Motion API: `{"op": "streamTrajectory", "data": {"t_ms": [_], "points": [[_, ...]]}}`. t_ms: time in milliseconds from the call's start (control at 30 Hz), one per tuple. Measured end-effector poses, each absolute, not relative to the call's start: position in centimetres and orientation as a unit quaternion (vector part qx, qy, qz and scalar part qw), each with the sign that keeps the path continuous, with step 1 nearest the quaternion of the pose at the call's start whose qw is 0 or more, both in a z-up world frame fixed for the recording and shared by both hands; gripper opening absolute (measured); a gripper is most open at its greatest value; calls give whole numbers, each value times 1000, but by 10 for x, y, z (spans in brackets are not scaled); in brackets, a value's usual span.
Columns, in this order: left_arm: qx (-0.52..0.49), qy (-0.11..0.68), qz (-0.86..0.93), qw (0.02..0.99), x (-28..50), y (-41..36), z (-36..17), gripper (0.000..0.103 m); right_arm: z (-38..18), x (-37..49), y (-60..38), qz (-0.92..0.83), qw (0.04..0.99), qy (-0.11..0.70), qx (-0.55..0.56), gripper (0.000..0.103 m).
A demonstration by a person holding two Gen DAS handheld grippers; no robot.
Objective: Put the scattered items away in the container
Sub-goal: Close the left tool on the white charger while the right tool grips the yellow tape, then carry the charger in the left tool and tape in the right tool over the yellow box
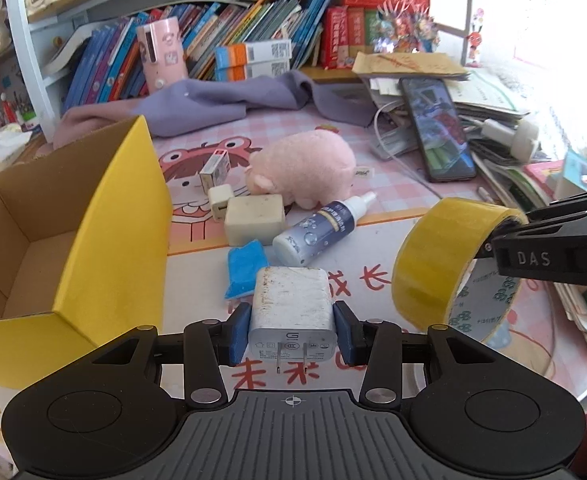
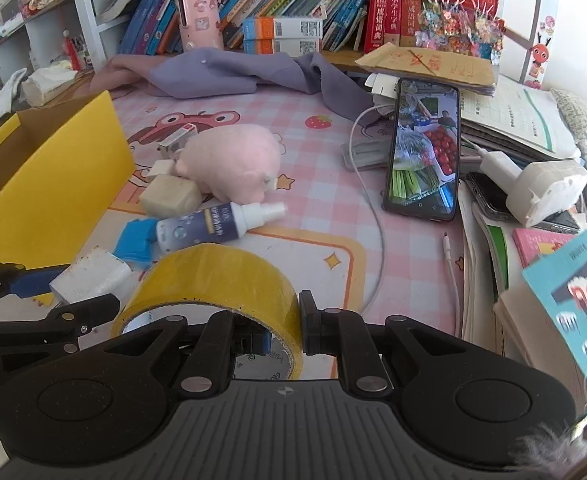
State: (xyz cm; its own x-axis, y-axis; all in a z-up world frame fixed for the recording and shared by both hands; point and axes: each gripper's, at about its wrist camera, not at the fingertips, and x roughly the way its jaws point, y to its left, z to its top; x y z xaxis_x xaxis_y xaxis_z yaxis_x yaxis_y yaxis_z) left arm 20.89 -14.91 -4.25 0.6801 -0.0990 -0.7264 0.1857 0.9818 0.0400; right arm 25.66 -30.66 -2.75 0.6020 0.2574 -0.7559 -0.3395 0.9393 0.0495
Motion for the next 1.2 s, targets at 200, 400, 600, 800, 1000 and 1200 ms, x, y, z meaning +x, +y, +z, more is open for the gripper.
{"op": "streamTrajectory", "data": {"t_ms": [200,400,600,800,1000,1200], "points": [[65,364,-104,923,181,-132,-30,42,-18,225,-293,147,904,399,-41,12],[69,342,-116,930,144,-102,-18,42,-9,185,-263,137,910,388,-39,12],[61,336,-114,933,105,-60,-8,42,-6,137,-227,141,909,390,-42,12],[67,332,-111,934,69,-22,-6,42,-5,91,-191,150,912,379,-40,12],[72,323,-99,938,41,12,-1,42,-1,60,-159,159,915,368,-33,12],[68,315,-86,943,23,39,3,42,6,42,-128,177,916,358,-44,12]]}}
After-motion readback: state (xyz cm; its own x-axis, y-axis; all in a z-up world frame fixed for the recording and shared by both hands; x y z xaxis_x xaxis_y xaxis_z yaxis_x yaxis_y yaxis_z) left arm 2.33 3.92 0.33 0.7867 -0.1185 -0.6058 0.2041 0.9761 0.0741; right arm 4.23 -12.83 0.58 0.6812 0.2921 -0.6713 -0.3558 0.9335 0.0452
